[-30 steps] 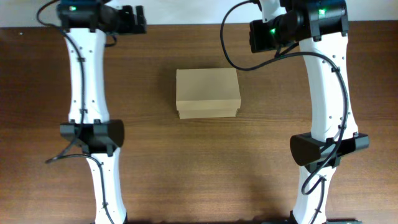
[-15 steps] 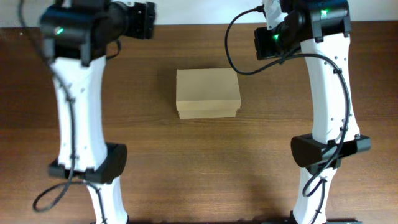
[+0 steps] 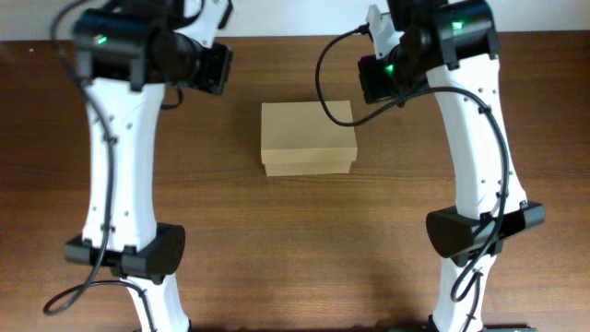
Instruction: Pack container
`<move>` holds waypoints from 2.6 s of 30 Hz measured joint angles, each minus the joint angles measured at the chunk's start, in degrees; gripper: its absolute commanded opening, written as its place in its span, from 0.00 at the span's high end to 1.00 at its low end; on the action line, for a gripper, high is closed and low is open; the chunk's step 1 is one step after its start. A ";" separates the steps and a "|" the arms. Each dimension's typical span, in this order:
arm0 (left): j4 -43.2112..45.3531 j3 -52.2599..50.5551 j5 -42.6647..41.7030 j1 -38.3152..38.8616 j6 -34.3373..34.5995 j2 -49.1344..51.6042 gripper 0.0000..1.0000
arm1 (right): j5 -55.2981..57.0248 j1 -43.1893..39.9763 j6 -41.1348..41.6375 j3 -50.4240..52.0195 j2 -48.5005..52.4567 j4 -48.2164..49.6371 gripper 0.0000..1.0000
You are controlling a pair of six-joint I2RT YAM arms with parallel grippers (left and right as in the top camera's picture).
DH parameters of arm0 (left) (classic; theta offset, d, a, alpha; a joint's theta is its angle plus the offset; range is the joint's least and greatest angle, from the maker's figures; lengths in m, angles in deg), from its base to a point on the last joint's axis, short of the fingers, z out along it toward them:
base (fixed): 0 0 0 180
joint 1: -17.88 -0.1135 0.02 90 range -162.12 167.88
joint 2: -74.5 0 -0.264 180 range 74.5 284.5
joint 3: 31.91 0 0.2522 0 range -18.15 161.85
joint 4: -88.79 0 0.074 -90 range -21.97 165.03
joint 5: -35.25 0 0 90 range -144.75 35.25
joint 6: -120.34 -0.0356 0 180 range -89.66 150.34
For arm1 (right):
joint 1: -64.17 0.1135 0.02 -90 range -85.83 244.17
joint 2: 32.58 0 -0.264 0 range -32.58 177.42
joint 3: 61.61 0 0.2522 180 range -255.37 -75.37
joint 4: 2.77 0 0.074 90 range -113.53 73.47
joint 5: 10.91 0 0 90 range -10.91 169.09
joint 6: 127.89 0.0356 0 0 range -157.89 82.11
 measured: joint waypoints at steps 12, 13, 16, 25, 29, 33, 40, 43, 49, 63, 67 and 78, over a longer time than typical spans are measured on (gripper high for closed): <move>14.97 -23.56 -3.69 3.06 -1.99 0.50 0.98 | -0.09 0.31 -0.24 16.15 0.00 9.38 0.96; 15.45 -24.35 -3.78 3.54 -1.99 0.50 0.98 | -0.13 0.33 -0.26 17.84 0.00 10.19 0.96; 16.33 -25.81 -4.15 5.07 -2.05 0.50 0.98 | -0.50 0.44 -0.44 21.84 0.00 11.61 0.96; 18.36 -30.77 -4.61 7.26 -2.14 0.50 0.98 | -0.94 1.55 -0.46 27.26 0.00 14.19 0.96; 19.98 -34.75 -4.59 7.26 -2.12 0.61 0.98 | -1.01 1.62 -0.46 29.14 0.00 15.04 0.96; 20.72 -37.31 -4.61 7.26 -2.12 0.96 0.98 | -1.11 1.62 -0.48 30.84 0.00 15.98 0.96; 21.27 -38.12 -4.81 7.26 -1.92 4.42 0.98 | -1.18 1.81 -0.61 34.80 0.00 18.27 0.96; 21.59 -38.29 -4.96 7.26 -1.90 4.94 0.98 | -1.16 2.16 -0.61 36.48 0.00 19.63 0.96; 22.38 -39.43 -4.98 7.26 -1.90 5.81 0.98 | -1.40 2.27 -0.59 38.62 -0.24 21.22 0.96; 22.49 -38.18 -5.38 7.21 -0.59 6.93 0.98 | -1.42 2.32 -0.81 40.33 -1.53 23.08 0.96; 21.90 -33.31 -3.21 7.26 0.09 8.61 0.98 | -1.40 2.32 -1.29 36.98 -1.53 21.18 0.96; 10.49 -1.77 5.97 7.19 0.68 9.38 0.98 | -0.44 -1.70 -1.73 9.03 -3.04 11.28 0.96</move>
